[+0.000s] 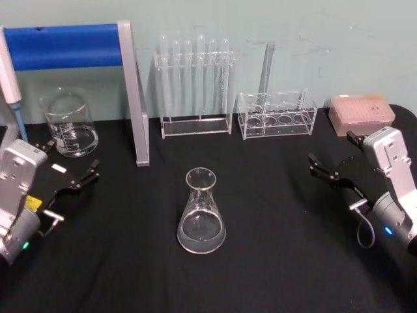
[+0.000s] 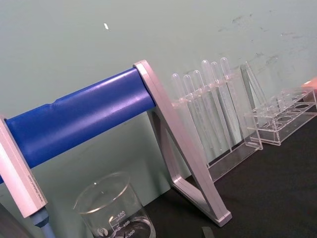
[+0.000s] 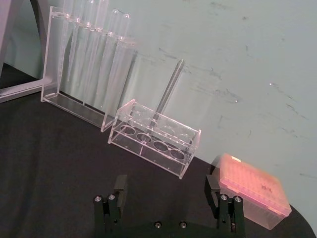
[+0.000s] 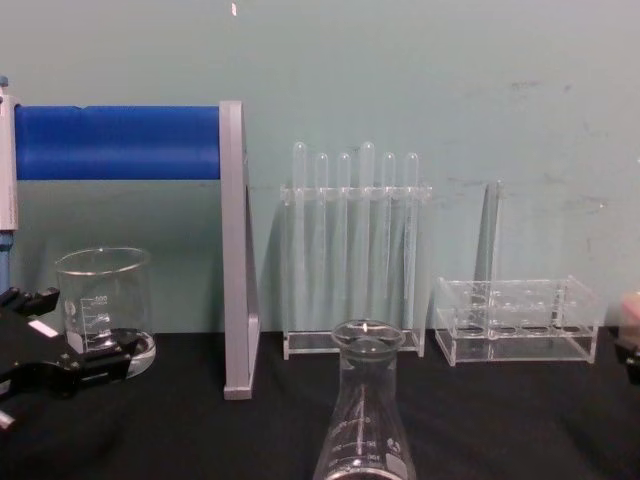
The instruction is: Grasp the erlenmeyer flask with one hand, shake it three times, then place it back.
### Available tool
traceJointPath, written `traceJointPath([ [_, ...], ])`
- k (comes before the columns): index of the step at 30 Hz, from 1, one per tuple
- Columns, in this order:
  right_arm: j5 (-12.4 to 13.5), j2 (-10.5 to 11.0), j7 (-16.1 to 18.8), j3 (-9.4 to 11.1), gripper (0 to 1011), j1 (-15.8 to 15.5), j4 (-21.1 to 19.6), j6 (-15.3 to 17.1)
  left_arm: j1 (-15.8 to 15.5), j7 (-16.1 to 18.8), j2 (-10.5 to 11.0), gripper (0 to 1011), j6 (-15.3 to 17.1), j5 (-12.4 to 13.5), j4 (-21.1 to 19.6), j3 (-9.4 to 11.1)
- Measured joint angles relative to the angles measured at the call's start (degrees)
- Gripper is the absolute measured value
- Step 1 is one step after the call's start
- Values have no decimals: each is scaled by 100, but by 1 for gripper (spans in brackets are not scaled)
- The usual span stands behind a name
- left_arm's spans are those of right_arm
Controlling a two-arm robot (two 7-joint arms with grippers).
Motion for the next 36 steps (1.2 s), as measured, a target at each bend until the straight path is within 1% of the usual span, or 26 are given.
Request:
traceJointPath([
  [7, 0, 0, 0, 0, 1000, 0, 0, 0, 0, 0, 0, 1001, 0, 0, 0, 0],
  [10, 2, 1, 49, 30, 1000, -14, -9, 2, 0, 0, 0, 1001, 0, 0, 0, 0],
  [13, 51, 34, 179, 99, 1000, -74, -77, 18, 0, 0, 0, 1001, 0, 0, 0, 0],
  [19, 245, 149, 467, 250, 1000, -290, -309, 23, 0, 0, 0, 1001, 0, 0, 0, 0],
  [22, 422, 219, 666, 346, 1000, -439, -475, 21, 0, 0, 0, 1001, 0, 0, 0, 0],
  [23, 549, 257, 801, 400, 1000, -527, -568, 22, 0, 0, 0, 1001, 0, 0, 0, 0],
  [24, 549, 257, 801, 400, 1000, -527, -568, 22, 0, 0, 0, 1001, 0, 0, 0, 0],
  [25, 696, 288, 941, 443, 1000, -605, -650, 28, 0, 0, 0, 1001, 0, 0, 0, 0],
  [26, 775, 305, 1023, 470, 1000, -651, -701, 38, 0, 0, 0, 1001, 0, 0, 0, 0],
  [27, 936, 330, 1179, 519, 1000, -734, -790, 61, 0, 0, 0, 1001, 0, 0, 0, 0],
  [28, 1015, 342, 1261, 543, 1000, -773, -831, 76, 0, 0, 0, 1001, 0, 0, 0, 0],
  [29, 1082, 348, 1319, 560, 1000, -800, -863, 89, 0, 0, 0, 1001, 0, 0, 0, 0],
  [31, 1311, 372, 1570, 612, 1000, -899, -978, 138, 0, 0, 0, 1001, 0, 0, 0, 0],
  [33, 1444, 382, 1737, 631, 1000, -951, -1034, 166, 0, 0, 0, 1001, 0, 0, 0, 0],
  [34, 1545, 385, 1879, 639, 1000, -990, -1084, 190, 0, 0, 0, 1001, 0, 0, 0, 0],
  [36, 1635, 378, 2061, 640, 1000, -1025, -1131, 206, 0, 0, 0, 1001, 0, 0, 0, 0],
])
